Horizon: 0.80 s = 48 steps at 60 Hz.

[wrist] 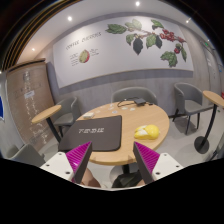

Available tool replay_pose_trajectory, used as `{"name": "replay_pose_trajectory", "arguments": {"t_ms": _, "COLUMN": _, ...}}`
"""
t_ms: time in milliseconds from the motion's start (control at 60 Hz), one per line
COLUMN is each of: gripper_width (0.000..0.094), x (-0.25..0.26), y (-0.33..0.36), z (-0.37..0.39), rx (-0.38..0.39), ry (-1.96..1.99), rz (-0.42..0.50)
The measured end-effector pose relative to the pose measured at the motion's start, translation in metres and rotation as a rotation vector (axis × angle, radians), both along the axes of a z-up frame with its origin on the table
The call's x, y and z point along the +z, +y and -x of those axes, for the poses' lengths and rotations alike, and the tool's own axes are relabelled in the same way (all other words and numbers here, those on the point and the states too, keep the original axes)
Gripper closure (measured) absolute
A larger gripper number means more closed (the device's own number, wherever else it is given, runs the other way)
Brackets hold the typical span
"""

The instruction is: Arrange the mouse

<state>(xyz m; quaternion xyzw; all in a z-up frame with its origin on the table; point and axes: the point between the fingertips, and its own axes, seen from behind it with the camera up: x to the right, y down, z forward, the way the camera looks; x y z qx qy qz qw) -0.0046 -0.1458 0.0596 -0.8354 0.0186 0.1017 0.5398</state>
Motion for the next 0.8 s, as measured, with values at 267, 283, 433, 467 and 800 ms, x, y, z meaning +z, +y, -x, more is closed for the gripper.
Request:
{"name": "replay_pose_trajectory", "arguments": {"t_ms": 267, "gripper_width": 0.0086, "x": -0.037, "y": 0.037, "z": -0.086, "rx": -0.143, "ry": -0.089, "rz": 0.067}}
{"name": "replay_pose_trajectory", "arguments": {"t_ms": 283, "gripper_width": 0.0087, "x": -0.04, "y": 0.041, "z": -0.094, "rx": -0.15, "ry": -0.102, "rz": 0.072}}
{"name": "replay_pose_trajectory", "arguments": {"t_ms": 433, "gripper_width": 0.0086, "x": -0.067, "y": 0.066, "z": -0.134, "rx": -0.156, "ry": -0.162, "rz": 0.112}}
{"name": "replay_pose_trajectory", "arguments": {"t_ms": 467, "gripper_width": 0.0084, "x": -0.068, "y": 0.067, "z": -0.14, "rx": -0.151, "ry": -0.174, "rz": 0.105}}
{"name": "replay_pose_trajectory", "arguments": {"t_ms": 800, "gripper_width": 0.0089, "x": -0.073, "y": 0.139, "z": -0.171, "rx": -0.148, "ry": -0.209, "rz": 0.088}}
